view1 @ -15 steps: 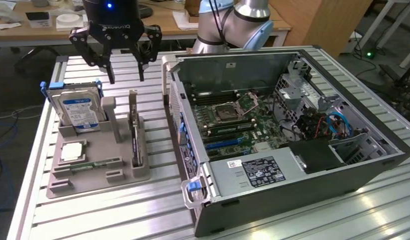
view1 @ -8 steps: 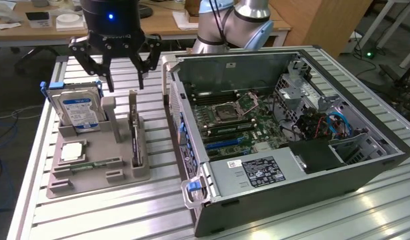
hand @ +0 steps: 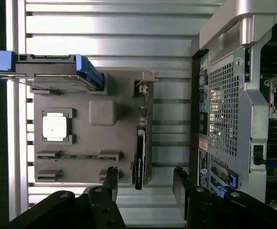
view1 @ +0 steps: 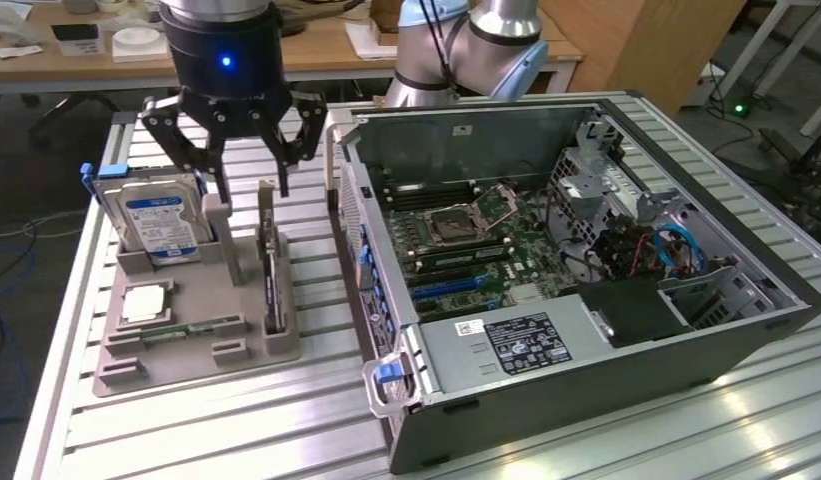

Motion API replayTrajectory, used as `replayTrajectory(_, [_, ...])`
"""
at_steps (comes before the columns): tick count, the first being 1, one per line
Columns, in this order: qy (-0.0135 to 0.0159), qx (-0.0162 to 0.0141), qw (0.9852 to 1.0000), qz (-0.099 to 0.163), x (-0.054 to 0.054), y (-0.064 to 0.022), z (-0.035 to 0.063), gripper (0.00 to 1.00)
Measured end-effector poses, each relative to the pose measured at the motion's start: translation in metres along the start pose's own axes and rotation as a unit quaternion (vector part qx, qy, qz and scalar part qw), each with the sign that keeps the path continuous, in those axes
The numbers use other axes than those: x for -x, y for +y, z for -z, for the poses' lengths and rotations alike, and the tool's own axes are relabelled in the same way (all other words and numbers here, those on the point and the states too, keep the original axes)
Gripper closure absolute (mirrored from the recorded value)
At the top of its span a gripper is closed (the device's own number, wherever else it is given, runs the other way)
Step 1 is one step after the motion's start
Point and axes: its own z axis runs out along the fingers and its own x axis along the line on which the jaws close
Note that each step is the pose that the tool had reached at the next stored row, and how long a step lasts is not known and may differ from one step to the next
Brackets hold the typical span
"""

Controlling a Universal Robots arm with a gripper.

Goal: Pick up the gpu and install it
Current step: 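Pick up the gpu and move the gpu toward the slot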

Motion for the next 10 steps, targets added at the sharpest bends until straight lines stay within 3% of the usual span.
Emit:
replayTrajectory(3, [0.0035, 0.0000, 1.0000, 0.000, 0.000, -0.0012, -0.0055, 0.40])
replayTrajectory(4, [0.0043, -0.0001, 1.0000, 0.000, 0.000, -0.0013, -0.0072, 0.34])
replayTrajectory(10, [0.0087, -0.0001, 1.0000, 0.003, 0.000, -0.0024, -0.0182, 0.34])
